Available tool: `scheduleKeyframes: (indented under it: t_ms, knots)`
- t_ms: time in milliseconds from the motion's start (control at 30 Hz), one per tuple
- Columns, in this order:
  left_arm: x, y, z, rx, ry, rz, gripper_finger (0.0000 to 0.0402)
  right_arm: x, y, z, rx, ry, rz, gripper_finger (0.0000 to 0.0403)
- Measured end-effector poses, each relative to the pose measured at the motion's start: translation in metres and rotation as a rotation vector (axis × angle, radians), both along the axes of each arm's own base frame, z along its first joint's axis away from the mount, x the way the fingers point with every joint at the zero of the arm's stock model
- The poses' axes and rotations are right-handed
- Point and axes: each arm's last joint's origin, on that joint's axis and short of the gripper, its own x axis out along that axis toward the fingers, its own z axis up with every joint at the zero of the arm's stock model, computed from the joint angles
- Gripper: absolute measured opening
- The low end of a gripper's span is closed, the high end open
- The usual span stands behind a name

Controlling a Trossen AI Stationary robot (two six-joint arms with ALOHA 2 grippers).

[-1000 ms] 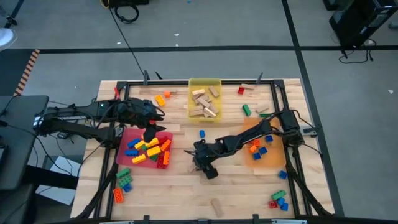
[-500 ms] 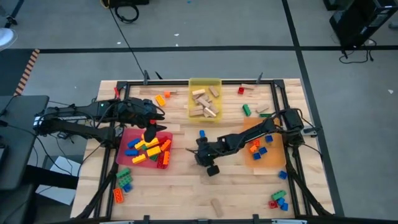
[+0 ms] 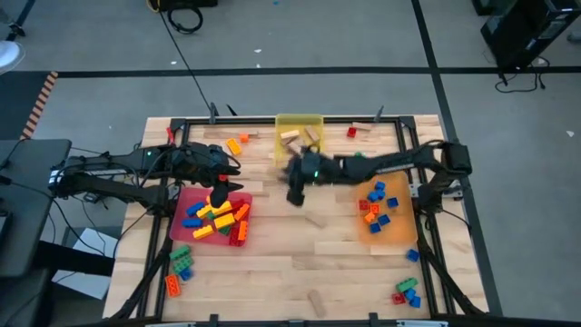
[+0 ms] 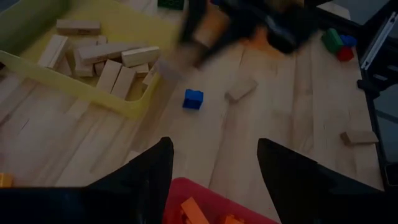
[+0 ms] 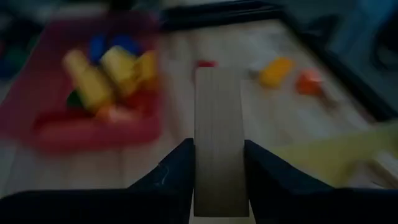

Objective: Sort blocks by size
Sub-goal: Put the wooden block into the yellow bin, then put the 1 stud blue game piece into the orange bin

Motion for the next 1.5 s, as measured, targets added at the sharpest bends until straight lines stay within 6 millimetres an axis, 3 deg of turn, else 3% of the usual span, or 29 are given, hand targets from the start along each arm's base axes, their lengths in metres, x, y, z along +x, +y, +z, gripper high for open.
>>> scheduleKeyframes:
  t_ms: [167,333,533,767,1033,1200,1333,1500]
  knots:
    - [0.001,0.000,0.001,0.002,-0.018,0.001,0.0241,-0.012,-0.053,0.010,0.102,-0.066,-0.210,0.0123]
    - [0.003,0.001,0.004,0.019,-0.053,0.022,0.0241,-0.018,-0.091,-0.009,0.195,-0.028,-0.304,0.0123]
    - [0.003,0.002,0.004,0.030,-0.050,0.039,0.0241,-0.019,-0.110,-0.039,0.255,0.071,-0.320,0.0149]
    - [0.003,0.002,0.004,0.030,-0.048,0.040,0.0241,-0.025,-0.118,-0.032,0.248,0.059,-0.325,0.0220]
    - [0.006,0.001,0.001,0.044,-0.036,0.163,0.0241,-0.037,-0.111,-0.025,0.352,0.136,-0.259,0.0257]
    - [0.017,-0.010,-0.007,0.009,0.002,0.192,0.0238,-0.058,-0.097,-0.024,0.515,0.313,-0.365,0.0255]
    - [0.026,-0.023,-0.016,0.008,0.133,0.185,0.0221,-0.071,-0.073,-0.015,0.552,0.427,-0.429,0.0248]
    - [0.037,-0.040,-0.023,0.042,0.279,0.202,0.0195,-0.083,-0.025,0.007,0.434,0.452,-0.543,0.0245]
